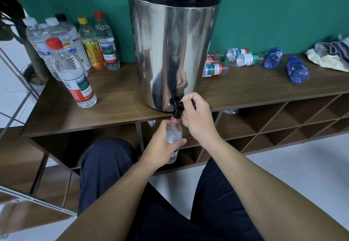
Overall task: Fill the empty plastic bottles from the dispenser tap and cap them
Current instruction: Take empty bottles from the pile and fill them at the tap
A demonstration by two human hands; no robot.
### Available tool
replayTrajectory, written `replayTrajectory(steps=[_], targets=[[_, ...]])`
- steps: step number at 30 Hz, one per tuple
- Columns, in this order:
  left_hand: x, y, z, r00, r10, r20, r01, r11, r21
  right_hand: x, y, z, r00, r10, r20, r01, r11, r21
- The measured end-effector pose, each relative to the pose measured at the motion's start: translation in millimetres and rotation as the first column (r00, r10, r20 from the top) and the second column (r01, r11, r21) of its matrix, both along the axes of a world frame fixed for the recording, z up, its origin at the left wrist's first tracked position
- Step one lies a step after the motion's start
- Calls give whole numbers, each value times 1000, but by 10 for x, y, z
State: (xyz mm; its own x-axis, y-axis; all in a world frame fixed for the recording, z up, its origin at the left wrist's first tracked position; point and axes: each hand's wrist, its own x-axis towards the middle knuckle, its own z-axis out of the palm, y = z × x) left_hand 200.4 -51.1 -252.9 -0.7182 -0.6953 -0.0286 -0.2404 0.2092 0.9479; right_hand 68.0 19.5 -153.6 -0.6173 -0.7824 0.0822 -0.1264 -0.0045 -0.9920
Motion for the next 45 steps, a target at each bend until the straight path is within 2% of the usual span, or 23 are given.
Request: replayTrajectory(steps=[45], targets=[[11,7,17,1000,-2,-5,2,1000,-23,11,-14,-22,1000,-13,15,13,1000,-23]])
